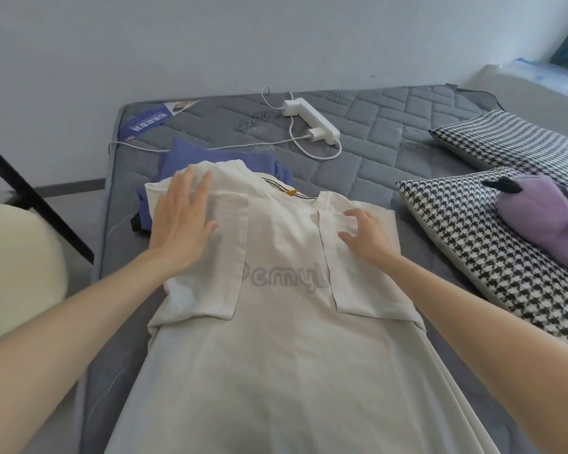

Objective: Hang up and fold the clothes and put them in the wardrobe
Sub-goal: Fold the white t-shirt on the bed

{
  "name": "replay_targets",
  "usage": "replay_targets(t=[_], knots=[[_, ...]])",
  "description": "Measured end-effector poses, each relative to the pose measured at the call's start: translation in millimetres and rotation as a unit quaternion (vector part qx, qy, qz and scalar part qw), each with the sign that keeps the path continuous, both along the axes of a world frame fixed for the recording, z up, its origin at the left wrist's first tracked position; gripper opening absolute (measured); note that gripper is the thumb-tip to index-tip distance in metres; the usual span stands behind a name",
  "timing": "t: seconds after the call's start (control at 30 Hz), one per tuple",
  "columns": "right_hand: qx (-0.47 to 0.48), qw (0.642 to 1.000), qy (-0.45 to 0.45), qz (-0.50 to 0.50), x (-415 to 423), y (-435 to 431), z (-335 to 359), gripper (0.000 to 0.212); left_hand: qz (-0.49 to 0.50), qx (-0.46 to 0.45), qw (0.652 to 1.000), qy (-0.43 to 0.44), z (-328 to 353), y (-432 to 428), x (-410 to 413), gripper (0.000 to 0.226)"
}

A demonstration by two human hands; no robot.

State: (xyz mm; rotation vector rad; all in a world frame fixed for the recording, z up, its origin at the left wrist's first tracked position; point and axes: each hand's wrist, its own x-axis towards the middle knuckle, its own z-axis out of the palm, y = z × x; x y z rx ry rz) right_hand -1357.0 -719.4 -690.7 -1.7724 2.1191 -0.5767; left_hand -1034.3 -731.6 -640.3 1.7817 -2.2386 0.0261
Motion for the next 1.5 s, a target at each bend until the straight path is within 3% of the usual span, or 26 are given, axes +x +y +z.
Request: replay_targets(t=[0.17, 0.4, 0.47, 0.57, 0.63, 0.73, 0.87, 1.0, 1.1, 1.2, 1.33, 1.5], knots=[[0.016, 1.0, -0.018, -0.003, -6.8, -39.6, -10.9, 0.067, 0.029, 0.025, 0.999, -0.035, 2.1, -39.8, 3.6, 0.086], [0.073, 0.994, 0.083, 0.003, -15.8, -81.5, -15.1, 0.104, 0.021, 0.029, 0.999, -0.022, -3.1, -64.8, 2.7, 0.1], [0.114, 0.989, 0.098, 0.002, -17.6, -89.4, -11.0, 0.117, 0.022, 0.022, 0.999, 0.015, -4.3, -67.5, 1.5, 0.097], [0.164, 0.98, 0.107, -0.018, -13.6, -95.5, -7.7, 0.124, 0.028, 0.01, 0.997, 0.075, -5.1, -67.4, -0.5, 0.075], [0.184, 0.974, 0.124, -0.049, -8.2, -95.4, -7.1, 0.113, 0.041, 0.006, 0.997, 0.066, -3.2, -64.1, -3.4, 0.059], [0.193, 0.96, 0.196, -0.048, -0.7, -91.8, -3.7, 0.074, 0.033, -0.002, 0.999, 0.031, 1.0, -57.0, -5.0, 0.039], [0.118, 0.96, 0.253, -0.019, -2.2, -80.5, 1.2, 0.049, -0.007, 0.005, 0.997, 0.078, 8.9, -44.6, -1.7, 0.023], [0.011, 0.984, 0.176, -0.018, -6.7, -55.2, 16.0, 0.021, -0.002, 0.011, 0.996, 0.091, 22.2, -24.6, 5.6, 0.01], [-0.053, 0.994, 0.075, -0.053, -11.8, -35.2, 36.8, 0.017, 0.026, 0.013, 0.993, 0.11, 32.4, -6.8, 10.0, 0.012], [-0.1, 0.993, 0.039, -0.05, -18.7, -13.3, 61.8, 0.022, 0.03, 0.01, 0.99, 0.136, 39.1, 10.6, 15.3, 0.011], [-0.138, 0.988, 0.059, -0.019, -24.8, 29.7, 90.9, 0.03, 0.025, 0.019, 0.986, 0.161, 43.5, 45.1, 26.2, 0.014], [-0.17, 0.972, 0.159, 0.033, -21.1, 99.2, 99.9, 0.021, 0.008, 0.029, 0.987, 0.16, 34.9, 99.4, 41.4, 0.006]])
